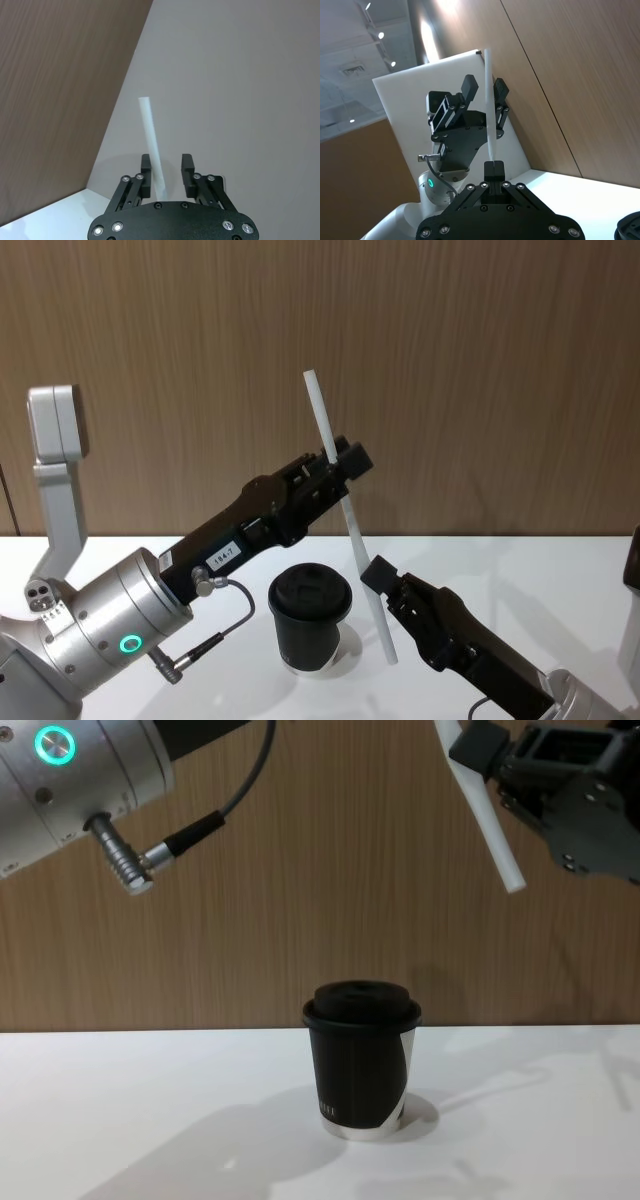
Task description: Pick up the straw with one hand, pass it to the other hand, and insert it into the cup.
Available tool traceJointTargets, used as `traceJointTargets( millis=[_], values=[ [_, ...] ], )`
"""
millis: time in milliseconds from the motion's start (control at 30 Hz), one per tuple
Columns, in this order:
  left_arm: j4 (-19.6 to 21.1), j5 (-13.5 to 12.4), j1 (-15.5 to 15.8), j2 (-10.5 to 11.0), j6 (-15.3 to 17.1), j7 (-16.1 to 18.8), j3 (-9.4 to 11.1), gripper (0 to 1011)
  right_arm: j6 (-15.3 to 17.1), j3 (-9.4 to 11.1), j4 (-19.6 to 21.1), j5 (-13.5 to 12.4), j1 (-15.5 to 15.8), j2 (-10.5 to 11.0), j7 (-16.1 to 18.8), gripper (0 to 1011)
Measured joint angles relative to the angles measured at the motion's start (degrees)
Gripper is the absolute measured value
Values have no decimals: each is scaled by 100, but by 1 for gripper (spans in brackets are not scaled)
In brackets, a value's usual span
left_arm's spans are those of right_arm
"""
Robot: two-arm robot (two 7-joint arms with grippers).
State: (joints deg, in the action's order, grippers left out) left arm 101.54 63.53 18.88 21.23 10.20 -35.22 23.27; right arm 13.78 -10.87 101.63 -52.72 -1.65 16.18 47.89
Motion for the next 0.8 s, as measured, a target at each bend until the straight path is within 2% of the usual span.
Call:
traceJointTargets(
  millis=[367,800],
  values=[
    [1,50,8,34,-74,35,25,73,0,0,0,0,0,0,0,0],
    [-32,118,0,92,-176,18,41,10,0,-1,0,0,0,0,0,0]
  ],
)
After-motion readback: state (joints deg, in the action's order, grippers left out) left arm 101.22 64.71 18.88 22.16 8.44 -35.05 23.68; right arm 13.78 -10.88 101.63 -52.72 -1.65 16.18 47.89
